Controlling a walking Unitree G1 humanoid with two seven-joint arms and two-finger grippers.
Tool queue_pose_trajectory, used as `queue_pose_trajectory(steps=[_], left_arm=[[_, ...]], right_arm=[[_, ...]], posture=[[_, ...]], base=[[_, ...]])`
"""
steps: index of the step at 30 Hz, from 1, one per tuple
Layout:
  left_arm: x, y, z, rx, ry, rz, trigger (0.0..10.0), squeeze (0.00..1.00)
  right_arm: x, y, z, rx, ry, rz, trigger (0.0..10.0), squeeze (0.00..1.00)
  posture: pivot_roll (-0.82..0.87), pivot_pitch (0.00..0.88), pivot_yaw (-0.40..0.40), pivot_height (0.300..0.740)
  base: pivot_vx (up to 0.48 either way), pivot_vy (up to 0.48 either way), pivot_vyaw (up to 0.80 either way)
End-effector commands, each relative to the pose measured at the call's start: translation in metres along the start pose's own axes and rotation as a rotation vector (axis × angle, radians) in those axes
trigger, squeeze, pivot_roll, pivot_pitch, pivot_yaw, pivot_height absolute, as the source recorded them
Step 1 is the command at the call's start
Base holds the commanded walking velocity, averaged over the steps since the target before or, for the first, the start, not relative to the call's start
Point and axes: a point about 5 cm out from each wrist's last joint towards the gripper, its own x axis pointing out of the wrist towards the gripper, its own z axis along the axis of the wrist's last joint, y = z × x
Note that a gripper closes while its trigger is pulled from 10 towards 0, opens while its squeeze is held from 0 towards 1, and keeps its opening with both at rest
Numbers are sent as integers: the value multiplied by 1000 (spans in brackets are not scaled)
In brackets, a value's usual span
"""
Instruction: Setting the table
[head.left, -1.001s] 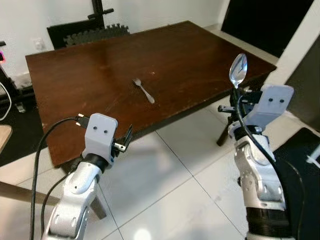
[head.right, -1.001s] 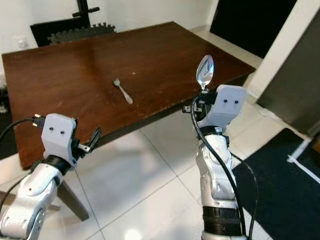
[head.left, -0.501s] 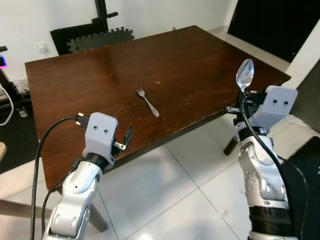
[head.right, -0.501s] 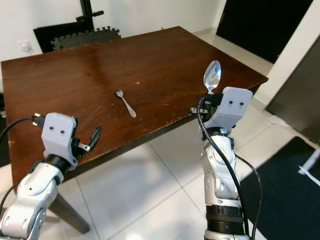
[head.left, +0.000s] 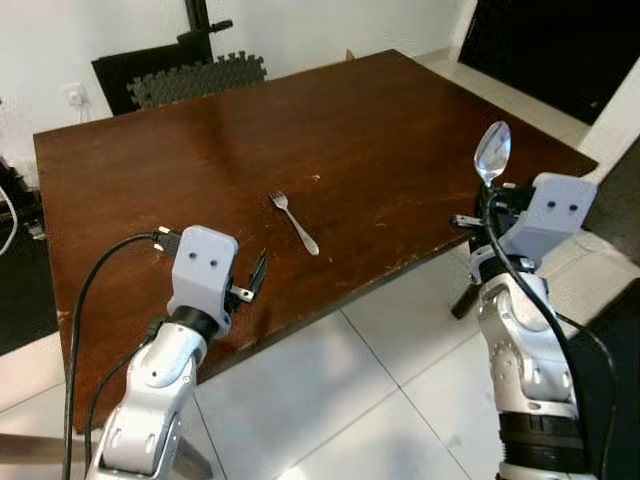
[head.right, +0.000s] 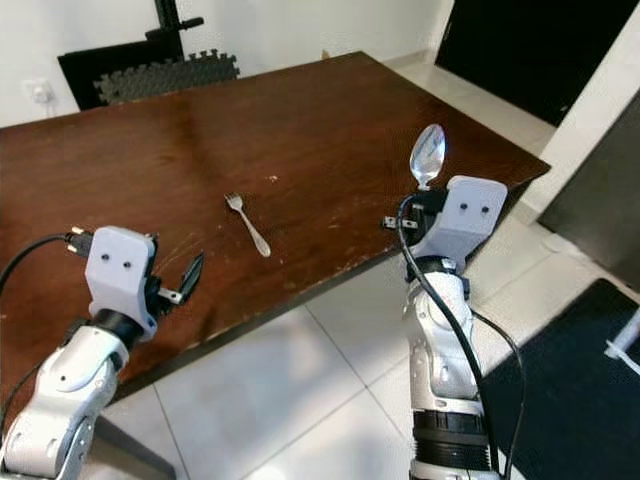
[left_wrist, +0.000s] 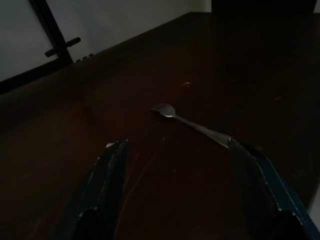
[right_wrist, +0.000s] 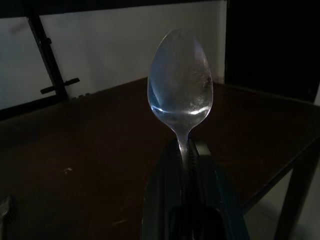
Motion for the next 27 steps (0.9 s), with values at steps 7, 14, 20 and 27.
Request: queue_pose_trajectory(steps=[7,14,20,27], left_arm=[[-2,0,-6,-34,49,15,10000,0],[-1,1,-7,-15,54,20,10000,0],[-1,2,-7,-13,56,24,10000,0],[-1,2,-7,-18,58,27,10000,0]], right_arm=[[-1,-4,0,3,0,-14,10000,0],[-2,-3,-1,3,3,-10,10000,0],[-2,-2,-2,0,6,-7,10000,0],[-3,1,-2,-8,5,3,10000,0]], posture=[[10,65,45,740],[12,65,47,740],[13,66,50,740],[10,65,50,740]], base=[[46,0,0],[0,0,0],[0,-43,0],[0,-282,0]])
